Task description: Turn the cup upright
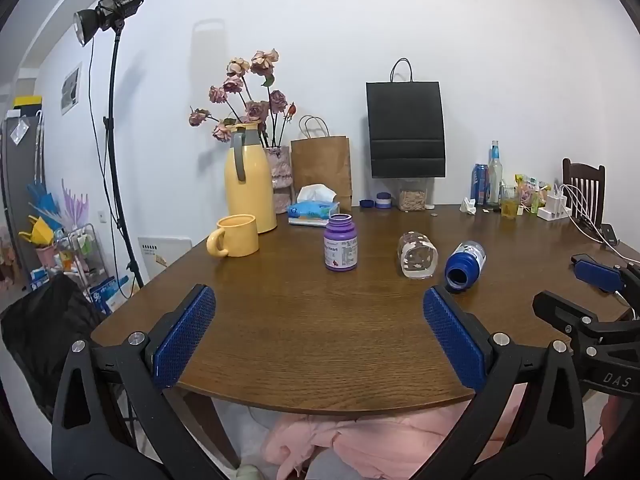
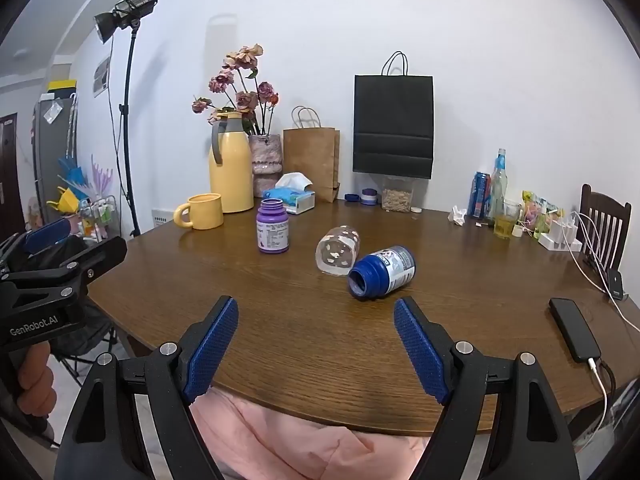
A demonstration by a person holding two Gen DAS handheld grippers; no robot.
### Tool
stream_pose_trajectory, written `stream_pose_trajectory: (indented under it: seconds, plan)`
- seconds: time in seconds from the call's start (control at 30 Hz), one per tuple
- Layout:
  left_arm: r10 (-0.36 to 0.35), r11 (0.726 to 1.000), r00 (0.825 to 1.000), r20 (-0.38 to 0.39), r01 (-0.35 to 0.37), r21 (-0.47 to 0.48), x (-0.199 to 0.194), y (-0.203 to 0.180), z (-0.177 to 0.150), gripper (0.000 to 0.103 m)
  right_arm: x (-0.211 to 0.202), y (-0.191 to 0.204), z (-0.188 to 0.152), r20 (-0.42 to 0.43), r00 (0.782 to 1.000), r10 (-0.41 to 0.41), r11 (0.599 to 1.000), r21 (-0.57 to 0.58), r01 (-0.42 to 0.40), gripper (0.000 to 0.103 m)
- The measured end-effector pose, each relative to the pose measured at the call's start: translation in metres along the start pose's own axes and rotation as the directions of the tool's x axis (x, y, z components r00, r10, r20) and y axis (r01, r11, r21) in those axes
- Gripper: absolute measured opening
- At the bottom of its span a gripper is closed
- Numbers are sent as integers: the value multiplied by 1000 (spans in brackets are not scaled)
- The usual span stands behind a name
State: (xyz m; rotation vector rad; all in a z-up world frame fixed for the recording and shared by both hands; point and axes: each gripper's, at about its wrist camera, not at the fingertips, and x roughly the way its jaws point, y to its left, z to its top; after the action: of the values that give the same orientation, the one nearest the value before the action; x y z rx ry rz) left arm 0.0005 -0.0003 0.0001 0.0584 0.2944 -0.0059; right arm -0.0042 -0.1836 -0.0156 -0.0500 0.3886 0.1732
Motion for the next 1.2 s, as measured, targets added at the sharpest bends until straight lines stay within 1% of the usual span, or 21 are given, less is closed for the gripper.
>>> stream_pose_trajectory:
  seconds: [0.03, 0.07, 0.17, 1.2]
  plan:
    - [0, 1000, 1000, 8, 0, -3, 0, 0, 0, 103, 0, 0, 0, -2, 1000, 0, 1000, 0, 0, 84]
    - [-1, 1000, 1000, 17, 1, -8, 0, 0, 0, 103, 0, 0, 0, 15, 1000, 0, 1000, 0, 0, 84]
    - [0, 1000, 1000, 20, 0, -6, -1, 0, 0, 103, 0, 0, 0, 13, 1000, -2, 1000, -4, 2, 84]
    - [-3, 1000, 1000, 14, 3, -9, -1, 1, -1, 103, 2, -2, 5, 10, 1000, -3, 1000, -11, 3, 84]
